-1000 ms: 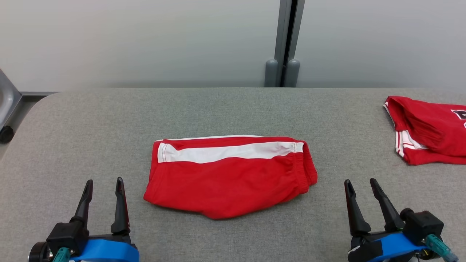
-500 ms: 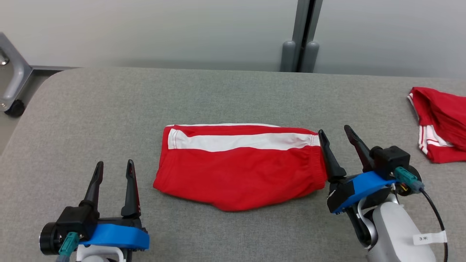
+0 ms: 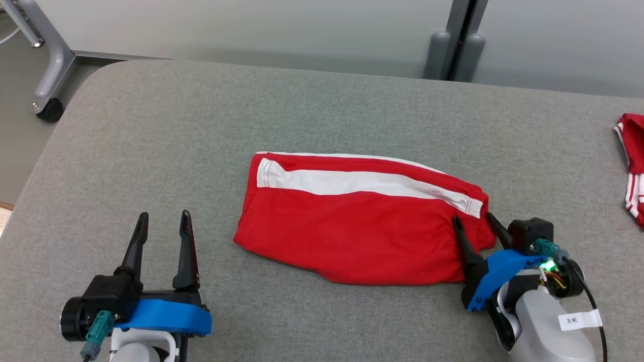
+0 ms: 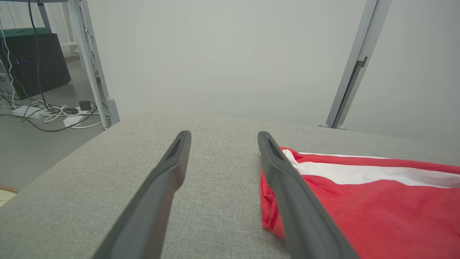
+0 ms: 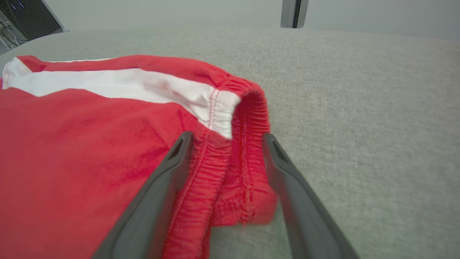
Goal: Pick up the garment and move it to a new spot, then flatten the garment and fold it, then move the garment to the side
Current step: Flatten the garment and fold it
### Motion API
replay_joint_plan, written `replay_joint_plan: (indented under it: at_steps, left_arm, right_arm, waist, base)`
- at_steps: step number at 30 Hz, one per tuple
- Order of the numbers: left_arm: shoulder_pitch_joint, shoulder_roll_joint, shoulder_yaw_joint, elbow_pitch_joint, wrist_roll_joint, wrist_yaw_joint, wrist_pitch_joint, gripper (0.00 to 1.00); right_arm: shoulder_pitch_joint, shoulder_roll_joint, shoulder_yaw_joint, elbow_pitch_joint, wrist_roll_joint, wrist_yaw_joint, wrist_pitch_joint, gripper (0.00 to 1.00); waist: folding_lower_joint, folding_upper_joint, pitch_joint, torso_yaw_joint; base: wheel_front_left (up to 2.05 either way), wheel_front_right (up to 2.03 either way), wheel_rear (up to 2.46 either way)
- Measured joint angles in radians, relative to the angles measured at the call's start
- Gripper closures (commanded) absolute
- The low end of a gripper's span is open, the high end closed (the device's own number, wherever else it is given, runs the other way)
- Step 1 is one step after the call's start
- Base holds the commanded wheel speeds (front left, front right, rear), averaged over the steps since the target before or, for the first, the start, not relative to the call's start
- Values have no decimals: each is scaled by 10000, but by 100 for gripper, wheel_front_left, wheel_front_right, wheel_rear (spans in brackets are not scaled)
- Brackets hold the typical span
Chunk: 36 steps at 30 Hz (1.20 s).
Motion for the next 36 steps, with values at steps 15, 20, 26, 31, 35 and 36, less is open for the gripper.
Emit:
replay_joint_plan:
  at_steps: [15, 20, 26, 31, 35, 36]
  left_arm:
    - [-174, -36, -29, 155, 84, -35, 0, 0]
    - [-198, -38, -15, 182, 88, -77, 0, 0]
    - [-137, -40, 100, 188, 98, -82, 0, 0]
    - [11, -40, 178, 188, 100, -98, 0, 0]
    - [126, -42, 265, 144, 115, -98, 0, 0]
    - [178, -42, 278, 132, 115, -98, 0, 0]
  right_arm:
    - [-153, -52, 1651, 997, 2186, -13, -403, 5]
    - [-246, -29, 1755, 1014, 2784, -13, -403, 100]
    - [-183, 19, 1200, 593, 2800, 0, -391, 100]
    - [332, -309, 936, 303, 3091, 0, -380, 100]
    - [767, -1074, 882, 98, 3607, 0, -234, 100]
    - [845, -1302, 834, 13, 3745, 0, -219, 100]
  waist:
    - [-1, 0, -5, -115]
    - [-1, 0, -19, -117]
    - [-1, 0, -111, -295]
    - [-1, 0, -294, -529]
    - [-1, 0, -432, -761]
    - [-1, 0, -456, -824]
  base:
    - [0, 0, 0]
    - [0, 0, 0]
    - [0, 0, 0]
    - [0, 0, 0]
    - [0, 0, 0]
    - [0, 0, 0]
